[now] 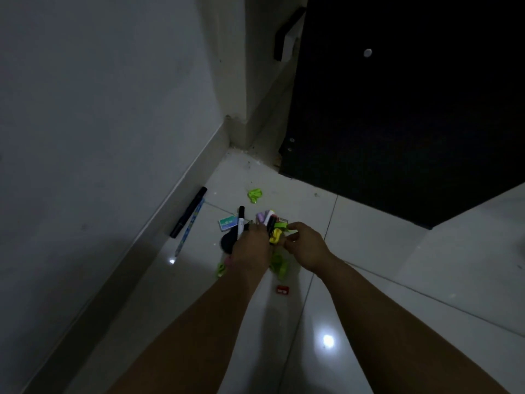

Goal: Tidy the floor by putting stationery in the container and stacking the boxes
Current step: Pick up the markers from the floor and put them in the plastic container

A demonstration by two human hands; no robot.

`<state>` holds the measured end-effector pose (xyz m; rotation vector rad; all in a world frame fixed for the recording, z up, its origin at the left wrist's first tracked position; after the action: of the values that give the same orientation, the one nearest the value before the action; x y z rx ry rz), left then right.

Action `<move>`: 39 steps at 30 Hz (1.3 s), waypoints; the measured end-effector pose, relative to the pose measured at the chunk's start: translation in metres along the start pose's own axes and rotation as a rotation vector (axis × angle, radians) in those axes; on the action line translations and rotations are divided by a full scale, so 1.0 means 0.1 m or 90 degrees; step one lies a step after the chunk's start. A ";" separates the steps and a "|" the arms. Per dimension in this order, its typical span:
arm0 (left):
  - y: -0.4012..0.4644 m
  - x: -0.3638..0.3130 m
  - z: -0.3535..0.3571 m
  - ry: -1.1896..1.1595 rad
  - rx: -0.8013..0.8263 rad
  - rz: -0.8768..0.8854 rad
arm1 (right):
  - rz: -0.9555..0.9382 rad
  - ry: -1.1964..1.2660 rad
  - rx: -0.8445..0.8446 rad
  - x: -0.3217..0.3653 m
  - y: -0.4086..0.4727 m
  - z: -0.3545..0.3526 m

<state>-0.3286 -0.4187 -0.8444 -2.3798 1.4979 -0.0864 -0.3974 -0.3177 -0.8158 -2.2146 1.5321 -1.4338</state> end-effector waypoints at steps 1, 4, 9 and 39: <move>0.03 0.01 0.00 0.005 -0.005 -0.004 | 0.009 0.011 0.004 -0.01 0.03 -0.01; 0.07 0.02 -0.02 -0.058 -0.018 -0.032 | 0.049 0.067 0.015 -0.04 0.12 -0.01; 0.04 0.09 -0.20 -0.269 -0.051 -0.099 | 0.077 0.128 0.035 0.01 0.18 0.08; -0.09 0.16 -0.17 -0.308 -0.074 -0.069 | 0.126 0.363 0.029 0.00 0.13 -0.10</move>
<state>-0.3172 -0.4332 -0.8273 -2.3399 1.1703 0.5252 -0.4134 -0.3200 -0.8170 -1.6403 1.7742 -2.1166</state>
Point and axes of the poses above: each hand's wrist, its own y-axis towards the middle knuckle, its own z-axis out of the palm, x = y × z, the point moved 4 cm from there along y, towards the middle knuckle, and after that the axes turned 4 degrees about z, right-handed, at the moved point
